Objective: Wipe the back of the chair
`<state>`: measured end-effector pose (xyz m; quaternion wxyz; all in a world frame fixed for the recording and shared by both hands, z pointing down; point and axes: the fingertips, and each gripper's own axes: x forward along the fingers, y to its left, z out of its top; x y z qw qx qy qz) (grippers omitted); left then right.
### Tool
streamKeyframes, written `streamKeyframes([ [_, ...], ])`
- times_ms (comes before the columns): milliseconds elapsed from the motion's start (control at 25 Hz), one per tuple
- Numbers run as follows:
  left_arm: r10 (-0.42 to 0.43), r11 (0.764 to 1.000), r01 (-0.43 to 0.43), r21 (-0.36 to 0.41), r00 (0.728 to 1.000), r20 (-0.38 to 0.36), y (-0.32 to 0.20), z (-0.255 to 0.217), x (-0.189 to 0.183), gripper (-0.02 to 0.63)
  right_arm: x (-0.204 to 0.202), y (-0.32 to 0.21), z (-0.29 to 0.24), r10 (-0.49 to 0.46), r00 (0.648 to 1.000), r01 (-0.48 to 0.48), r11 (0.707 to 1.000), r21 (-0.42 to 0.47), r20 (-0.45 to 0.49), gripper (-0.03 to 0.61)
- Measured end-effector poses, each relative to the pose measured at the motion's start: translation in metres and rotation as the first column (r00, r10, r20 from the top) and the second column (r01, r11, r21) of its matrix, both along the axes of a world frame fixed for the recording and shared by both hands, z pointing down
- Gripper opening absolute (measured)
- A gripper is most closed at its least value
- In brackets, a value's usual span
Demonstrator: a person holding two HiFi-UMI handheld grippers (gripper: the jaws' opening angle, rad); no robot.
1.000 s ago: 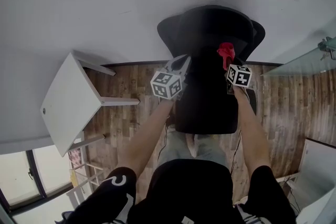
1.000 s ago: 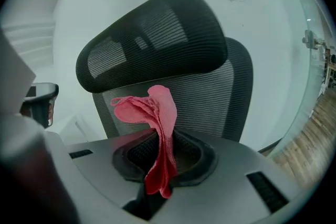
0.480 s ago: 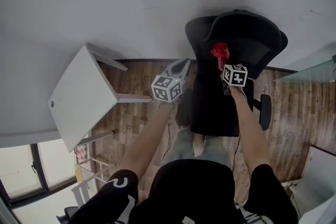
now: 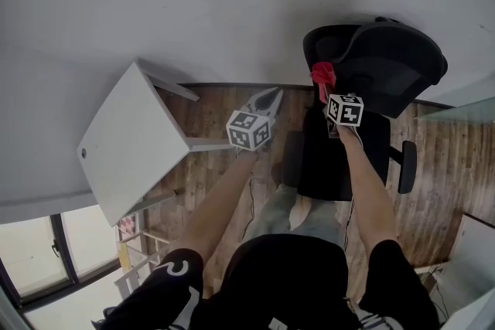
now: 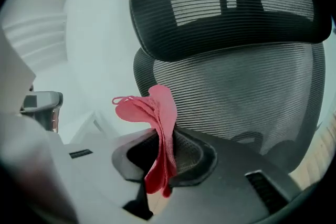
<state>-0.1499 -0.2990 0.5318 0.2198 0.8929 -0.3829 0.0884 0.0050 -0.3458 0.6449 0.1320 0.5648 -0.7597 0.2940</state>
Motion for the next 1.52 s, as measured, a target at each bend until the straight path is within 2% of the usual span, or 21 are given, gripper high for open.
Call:
streamKeyframes([
  [280, 0.02, 1.0, -0.02, 0.0, 1.0, 0.001, -0.014, 0.011, -0.014, 0.023, -0.015, -0.005, 0.005, 0.03, 0.999, -0.03, 0.999, 0.017, -0.024, 0.074],
  [480, 0.026, 1.0, -0.026, 0.005, 1.0, -0.004, -0.016, 0.016, -0.011, 0.024, -0.017, -0.007, 0.004, 0.041, 0.998, -0.039, 0.999, 0.033, -0.041, 0.074],
  [800, -0.048, 0.999, 0.048, 0.02, 0.999, -0.02, -0.006, 0.033, 0.0, 0.024, -0.023, -0.012, 0.006, -0.045, 0.997, 0.049, 0.995, 0.085, -0.055, 0.074],
  [1000, -0.048, 0.994, 0.046, 0.101, 0.999, 0.018, -0.001, 0.039, 0.007, 0.023, -0.023, -0.019, 0.011, -0.098, 0.994, 0.105, 0.986, 0.133, -0.057, 0.074],
  [1120, -0.064, 0.99, 0.06, 0.127, 0.998, 0.027, -0.005, 0.048, 0.008, 0.023, -0.016, -0.028, 0.012, -0.107, 0.992, 0.117, 0.98, 0.16, -0.068, 0.074],
  [1320, -0.129, 0.984, 0.129, 0.122, 0.992, -0.01, -0.012, 0.053, 0.015, 0.025, 0.007, -0.032, 0.01, -0.116, 0.988, 0.134, 0.973, 0.187, -0.103, 0.074],
  [1520, -0.104, 0.984, 0.104, 0.146, 0.995, -0.009, -0.011, 0.045, 0.05, 0.024, 0.045, -0.032, 0.007, -0.086, 0.992, 0.103, 0.974, 0.2, -0.091, 0.074],
])
